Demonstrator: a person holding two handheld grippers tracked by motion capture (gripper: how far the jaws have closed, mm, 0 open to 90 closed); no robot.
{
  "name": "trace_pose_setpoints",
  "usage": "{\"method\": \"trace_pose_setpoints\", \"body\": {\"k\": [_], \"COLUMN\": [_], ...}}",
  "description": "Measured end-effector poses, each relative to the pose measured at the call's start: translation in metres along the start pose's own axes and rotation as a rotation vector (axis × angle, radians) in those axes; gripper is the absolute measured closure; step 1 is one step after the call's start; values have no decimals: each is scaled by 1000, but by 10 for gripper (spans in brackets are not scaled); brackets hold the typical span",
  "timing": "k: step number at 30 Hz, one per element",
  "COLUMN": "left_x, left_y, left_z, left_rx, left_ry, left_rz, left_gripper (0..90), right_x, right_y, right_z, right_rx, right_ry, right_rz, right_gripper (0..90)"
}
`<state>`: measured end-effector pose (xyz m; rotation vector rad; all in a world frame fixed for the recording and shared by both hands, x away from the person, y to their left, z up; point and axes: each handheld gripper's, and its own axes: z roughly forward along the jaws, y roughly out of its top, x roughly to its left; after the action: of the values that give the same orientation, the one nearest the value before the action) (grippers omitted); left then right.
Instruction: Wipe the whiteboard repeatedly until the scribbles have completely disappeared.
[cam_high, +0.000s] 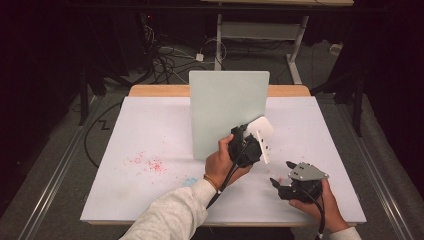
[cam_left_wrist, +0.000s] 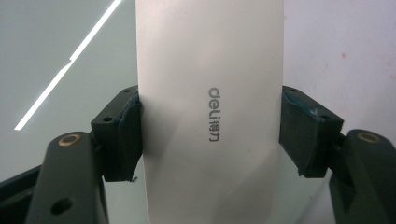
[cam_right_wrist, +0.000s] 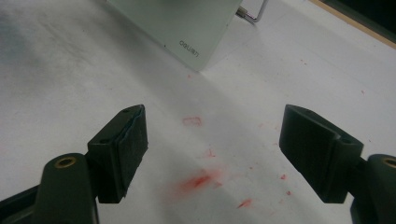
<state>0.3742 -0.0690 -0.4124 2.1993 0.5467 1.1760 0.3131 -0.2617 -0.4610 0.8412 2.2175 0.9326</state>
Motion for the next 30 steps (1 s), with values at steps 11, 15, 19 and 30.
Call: {"method": "trace_pose_setpoints", "body": {"k": [11,15,19,30], "left_x": [-18,-29,-33,-25], "left_y": [-9,-25,-37,-59], "left_z": [5,6,5,-1], "left_rx": [2,13,32,73], "left_ry": [60,47,30,-43], "left_rz": [74,86,94,69], "left_gripper": [292,292,292,292], "right_x": [-1,0,0,1], "right_y": [-1,0,-1,1], "right_z": [0,0,1,-2], "right_rx": [-3,-2,3,-14], "right_ry": [3,-1,-2,3], "right_rz": [5,-3,1,-3], "right_gripper": [242,242,242,242]}}
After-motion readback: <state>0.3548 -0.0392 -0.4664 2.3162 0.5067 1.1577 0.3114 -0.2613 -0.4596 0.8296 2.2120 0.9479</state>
